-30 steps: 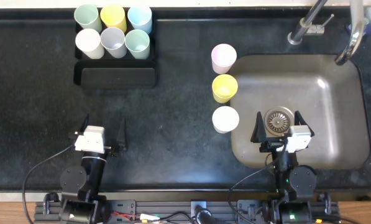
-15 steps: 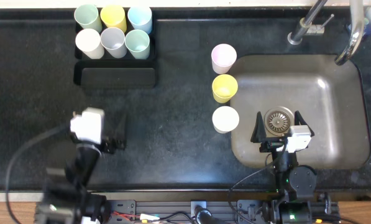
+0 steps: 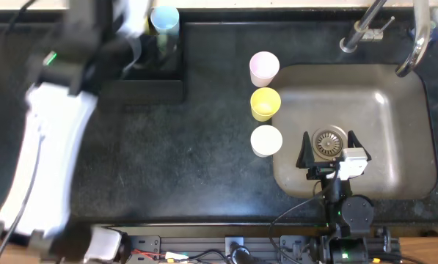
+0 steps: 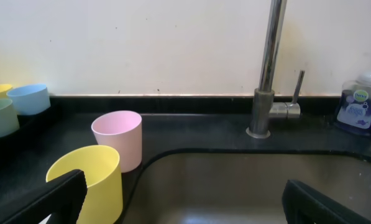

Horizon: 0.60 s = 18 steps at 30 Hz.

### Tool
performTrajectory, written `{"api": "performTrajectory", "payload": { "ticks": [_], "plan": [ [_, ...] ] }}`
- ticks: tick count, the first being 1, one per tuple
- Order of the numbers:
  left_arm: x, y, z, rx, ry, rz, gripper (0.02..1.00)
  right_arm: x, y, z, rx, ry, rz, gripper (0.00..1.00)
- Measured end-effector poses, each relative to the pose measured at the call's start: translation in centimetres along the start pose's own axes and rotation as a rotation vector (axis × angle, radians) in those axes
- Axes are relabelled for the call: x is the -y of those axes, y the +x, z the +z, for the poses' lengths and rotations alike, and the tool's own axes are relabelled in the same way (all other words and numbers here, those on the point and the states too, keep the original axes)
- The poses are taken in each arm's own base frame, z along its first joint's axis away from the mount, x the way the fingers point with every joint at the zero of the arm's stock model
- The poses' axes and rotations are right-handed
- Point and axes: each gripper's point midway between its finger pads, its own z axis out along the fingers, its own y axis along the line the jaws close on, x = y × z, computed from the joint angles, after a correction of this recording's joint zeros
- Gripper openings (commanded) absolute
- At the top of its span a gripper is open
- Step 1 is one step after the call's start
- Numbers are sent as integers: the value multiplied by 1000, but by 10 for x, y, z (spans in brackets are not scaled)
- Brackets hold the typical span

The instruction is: Store Cups

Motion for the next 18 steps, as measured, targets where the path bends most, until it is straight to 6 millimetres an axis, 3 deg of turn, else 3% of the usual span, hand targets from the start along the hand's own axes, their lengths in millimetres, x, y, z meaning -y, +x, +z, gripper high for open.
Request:
{"api": "performTrajectory", "payload": {
  "ticks": [4, 7, 10, 14, 18],
  "plan": [
    [51, -5, 56, -115, 10, -62, 1000, 0, 0, 0, 0, 0, 0, 998],
    [84, 13, 102, -217, -9, -114, 1000, 0, 0, 0, 0, 0, 0, 998],
    [104, 40, 148, -316, -40, -164, 1000, 0, 0, 0, 0, 0, 0, 998],
    [108, 71, 190, -407, -97, -234, 1000, 0, 0, 0, 1, 0, 0, 998],
    [102, 83, 208, -433, -132, -300, 998, 0, 0, 0, 1, 0, 0, 996]
  ]
}}
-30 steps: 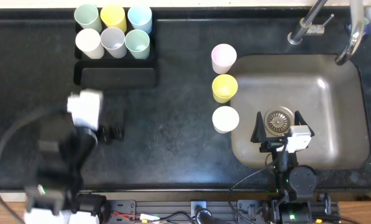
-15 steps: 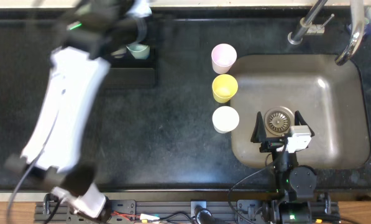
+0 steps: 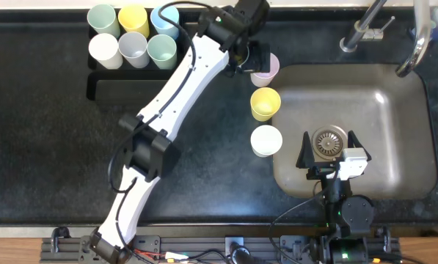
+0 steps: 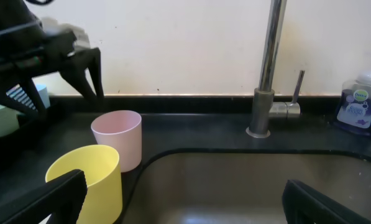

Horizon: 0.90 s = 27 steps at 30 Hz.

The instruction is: Store Cups

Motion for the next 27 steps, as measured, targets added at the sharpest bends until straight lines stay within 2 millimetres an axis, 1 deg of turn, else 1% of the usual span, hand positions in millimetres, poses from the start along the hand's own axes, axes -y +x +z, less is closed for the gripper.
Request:
{"api": "performTrajectory", "payload": {
  "ticks": [8, 11, 23, 27],
  "plan": [
    [4, -3, -3, 8, 18, -53, 1000, 0, 0, 0, 0, 0, 0, 998],
    [3, -2, 0, 3, 14, -63, 1000, 0, 0, 0, 0, 0, 0, 1000],
    [-2, 1, 35, -28, -18, -108, 998, 0, 0, 0, 0, 0, 0, 998],
    [-3, 0, 39, -26, -27, -122, 1000, 0, 0, 0, 0, 0, 0, 998]
  ]
}}
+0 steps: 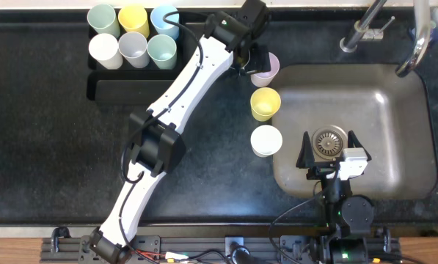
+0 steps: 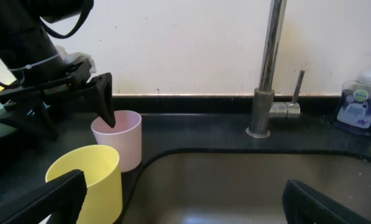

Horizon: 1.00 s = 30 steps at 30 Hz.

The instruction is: Store Cups

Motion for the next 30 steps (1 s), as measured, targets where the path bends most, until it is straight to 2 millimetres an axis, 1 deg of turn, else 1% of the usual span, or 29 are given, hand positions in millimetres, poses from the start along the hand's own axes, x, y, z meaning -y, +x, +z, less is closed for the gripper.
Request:
{"api": "performTrajectory", "payload": {
  "ticks": [4, 15, 16, 17, 20, 21, 28, 30],
  "plan": [
    [3, -5, 0, 20, 10, -11, 1000, 0, 0, 0, 0, 0, 0, 998],
    [0, -7, 0, 21, 7, -29, 1000, -1, 0, 0, 0, -6, 0, 998],
    [0, -7, 1, 21, 6, -29, 967, -1, 0, 0, 0, -6, 0, 996],
    [0, -7, 1, 20, 6, -30, 785, -1, 0, 0, 0, -6, 0, 996],
    [-1, -7, 2, 20, 5, -39, 73, -1, 0, 0, 0, -7, 0, 998],
    [-1, -7, 2, 20, 4, -40, 36, -1, 0, 0, 0, -6, 0, 996],
    [-1, -13, 0, 36, 13, -52, 36, -1, 0, 0, 0, -7, 1, 998],
    [-6, -18, 0, 42, 9, -63, 36, -1, 0, 0, 0, -7, 0, 996]
  ]
}}
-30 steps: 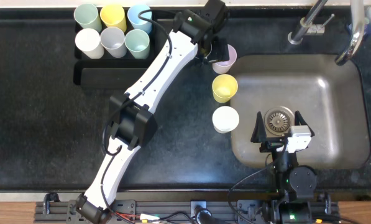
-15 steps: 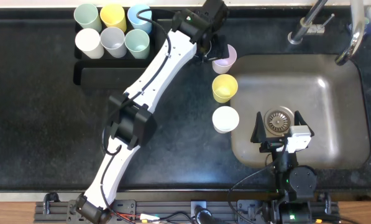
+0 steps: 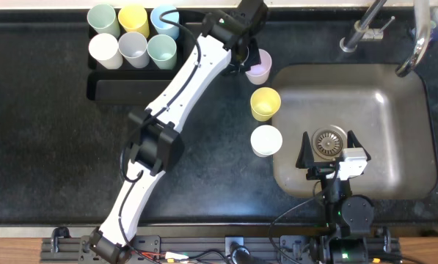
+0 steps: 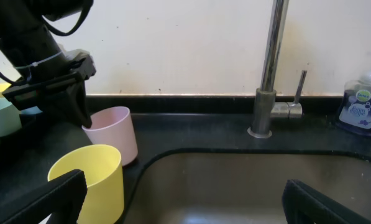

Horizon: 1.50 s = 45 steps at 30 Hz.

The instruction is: Store Cups

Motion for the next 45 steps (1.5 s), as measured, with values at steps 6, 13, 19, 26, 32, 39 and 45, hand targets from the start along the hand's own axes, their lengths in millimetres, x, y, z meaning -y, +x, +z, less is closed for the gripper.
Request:
{"api": "performTrajectory", "payload": {
  "ticks": [6, 13, 19, 26, 32, 39, 45],
  "plan": [
    [-23, -17, -18, 11, -21, -49, 36, 0, 0, 0, 0, 0, 0, 996],
    [-84, -30, -179, 124, -5, -162, 36, 0, 0, 0, 0, 0, 0, 993],
    [-171, -3, -349, 435, -9, -285, 36, 0, 0, 0, 0, 0, 0, 998],
    [-302, 39, -335, 450, -197, -621, 36, 0, 0, 0, 0, 0, 0, 998],
    [-350, 45, -255, 261, -302, -745, 36, 0, 0, 0, 0, 0, 0, 996],
    [-353, 13, -216, 225, -282, -754, 36, 0, 0, 0, 0, 0, 0, 998],
    [-370, 0, -187, 164, -260, -810, 36, 0, 0, 0, 0, 0, 0, 996]
  ]
}}
